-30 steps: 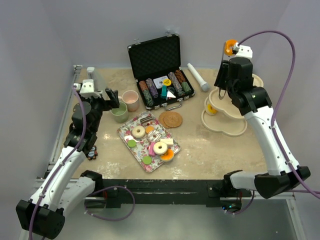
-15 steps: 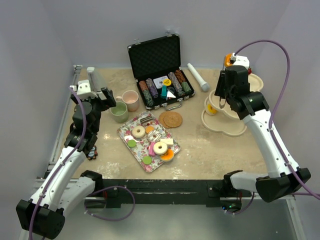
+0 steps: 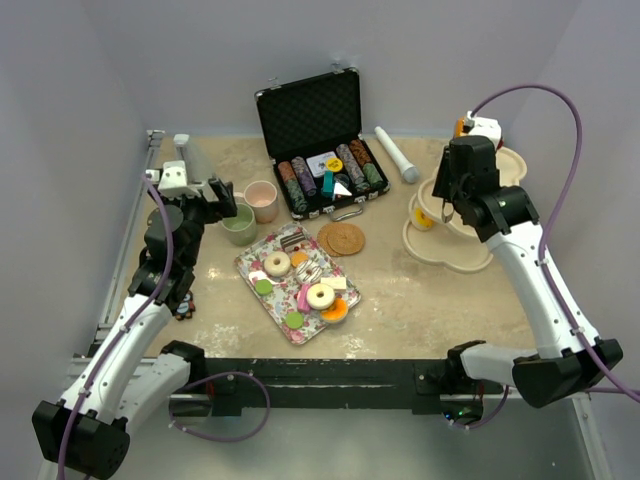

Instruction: Serve the afternoon tea

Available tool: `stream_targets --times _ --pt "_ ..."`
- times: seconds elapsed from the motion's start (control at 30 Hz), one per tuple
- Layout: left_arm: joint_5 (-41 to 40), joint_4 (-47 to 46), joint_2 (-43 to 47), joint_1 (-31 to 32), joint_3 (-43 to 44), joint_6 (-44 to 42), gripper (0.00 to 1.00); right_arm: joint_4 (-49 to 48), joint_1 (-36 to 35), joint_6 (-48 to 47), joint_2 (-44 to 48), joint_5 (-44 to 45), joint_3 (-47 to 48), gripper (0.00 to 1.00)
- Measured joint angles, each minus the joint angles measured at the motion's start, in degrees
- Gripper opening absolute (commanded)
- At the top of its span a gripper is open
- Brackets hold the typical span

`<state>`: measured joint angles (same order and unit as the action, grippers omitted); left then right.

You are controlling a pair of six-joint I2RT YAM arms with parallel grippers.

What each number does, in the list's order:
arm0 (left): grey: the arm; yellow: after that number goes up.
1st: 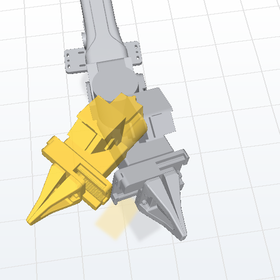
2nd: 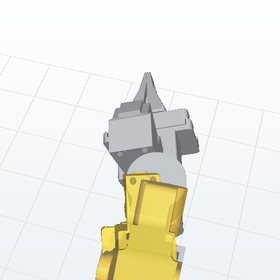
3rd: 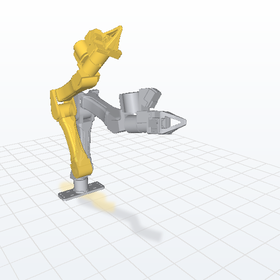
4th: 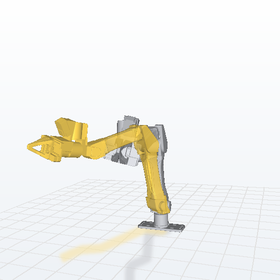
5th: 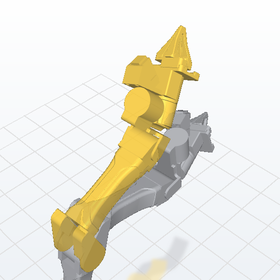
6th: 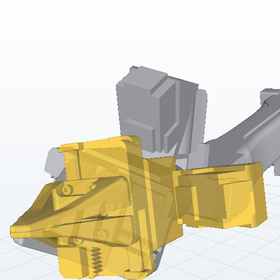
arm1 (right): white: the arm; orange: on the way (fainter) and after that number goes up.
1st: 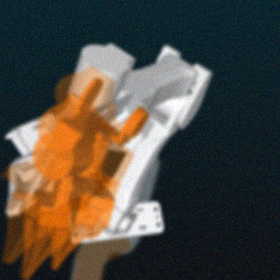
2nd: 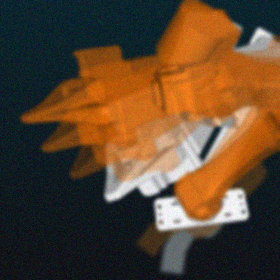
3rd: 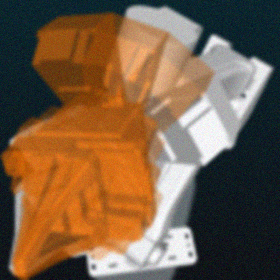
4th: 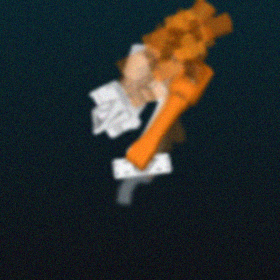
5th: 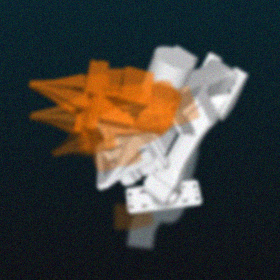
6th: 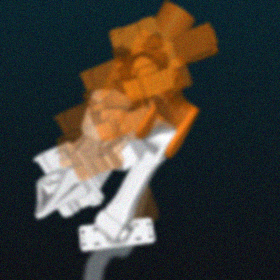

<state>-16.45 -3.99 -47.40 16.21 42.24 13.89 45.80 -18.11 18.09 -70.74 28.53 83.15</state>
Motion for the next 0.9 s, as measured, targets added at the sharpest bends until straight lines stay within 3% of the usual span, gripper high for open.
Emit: stream_targets --times 0.4,0.9 --pt "3.02 -1.14 0.09 0.0 -0.5 -0.2 1.0 0.52 0.0 0.39 0.33 0.92 -0.55 0.67" --pt "2.97 -1.11 0.09 0.0 -0.63 -0.2 1.0 -0.94 0.0 -1.29 3.89 -2.93 0.04 0.6"
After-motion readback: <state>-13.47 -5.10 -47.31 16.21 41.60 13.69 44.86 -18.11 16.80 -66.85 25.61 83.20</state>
